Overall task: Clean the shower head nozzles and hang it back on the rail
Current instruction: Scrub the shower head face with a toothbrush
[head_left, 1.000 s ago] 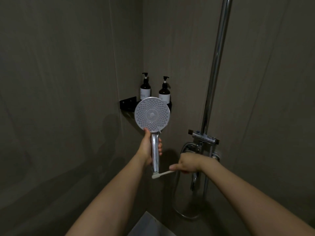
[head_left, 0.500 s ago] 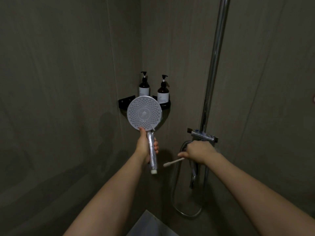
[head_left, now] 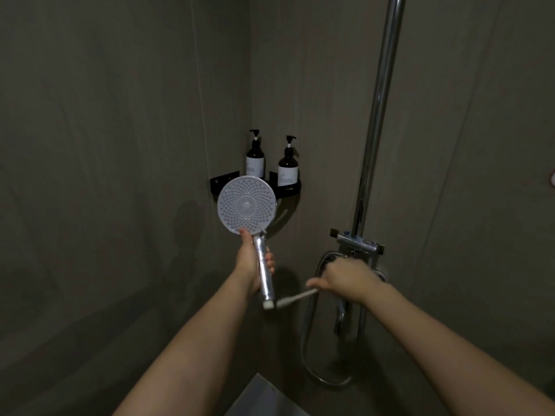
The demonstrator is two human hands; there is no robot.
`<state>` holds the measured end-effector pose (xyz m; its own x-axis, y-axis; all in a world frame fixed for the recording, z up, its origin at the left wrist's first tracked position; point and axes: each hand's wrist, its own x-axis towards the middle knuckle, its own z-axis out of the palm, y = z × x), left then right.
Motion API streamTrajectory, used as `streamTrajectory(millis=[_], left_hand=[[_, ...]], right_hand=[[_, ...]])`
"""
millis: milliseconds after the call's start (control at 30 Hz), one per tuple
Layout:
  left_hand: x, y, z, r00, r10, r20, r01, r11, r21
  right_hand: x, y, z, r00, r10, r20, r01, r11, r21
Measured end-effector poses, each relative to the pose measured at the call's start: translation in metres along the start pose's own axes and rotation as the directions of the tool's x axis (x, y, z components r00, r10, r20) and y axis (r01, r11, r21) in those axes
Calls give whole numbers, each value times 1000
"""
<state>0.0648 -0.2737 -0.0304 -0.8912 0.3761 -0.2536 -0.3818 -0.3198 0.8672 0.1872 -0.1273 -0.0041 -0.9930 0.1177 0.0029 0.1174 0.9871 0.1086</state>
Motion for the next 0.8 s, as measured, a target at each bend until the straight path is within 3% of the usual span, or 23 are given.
streamTrajectory(millis=[67,167,267,400,533,633,700,800], left_hand=[[-1,-6,4,1000,-1,8,1,1000,2],[-3,-7,7,1000,1,19,-1,1000,5],[-1,-3,0,1000,12,27,-13,999,48],[-6,-11,3,997,-27,66,22,997,73],[-11,-20,16,989,-74,126,63,994,87],[-12,-18,22,984,-93,153,73,988,135],[-13,-16,24,983,-99,155,67,977,202],[-13,-16,23,983,-87,161,38,957,289]], right_hand=[[-3,-22,3,994,-103,20,104,994,-29],[-1,-7,2,995,69,-70,-70,997,-11],[-2,21,-4,972,218,-87,-200,963,179],[11,-7,-19,981,188,-46,-118,772,624],[25,-25,-20,987,145,65,-155,782,604],[28,-15,-21,934,356,-19,-246,680,691],[27,-12,-24,893,435,-114,-194,602,774],[27,-26,-36,972,228,-56,-78,539,839]])
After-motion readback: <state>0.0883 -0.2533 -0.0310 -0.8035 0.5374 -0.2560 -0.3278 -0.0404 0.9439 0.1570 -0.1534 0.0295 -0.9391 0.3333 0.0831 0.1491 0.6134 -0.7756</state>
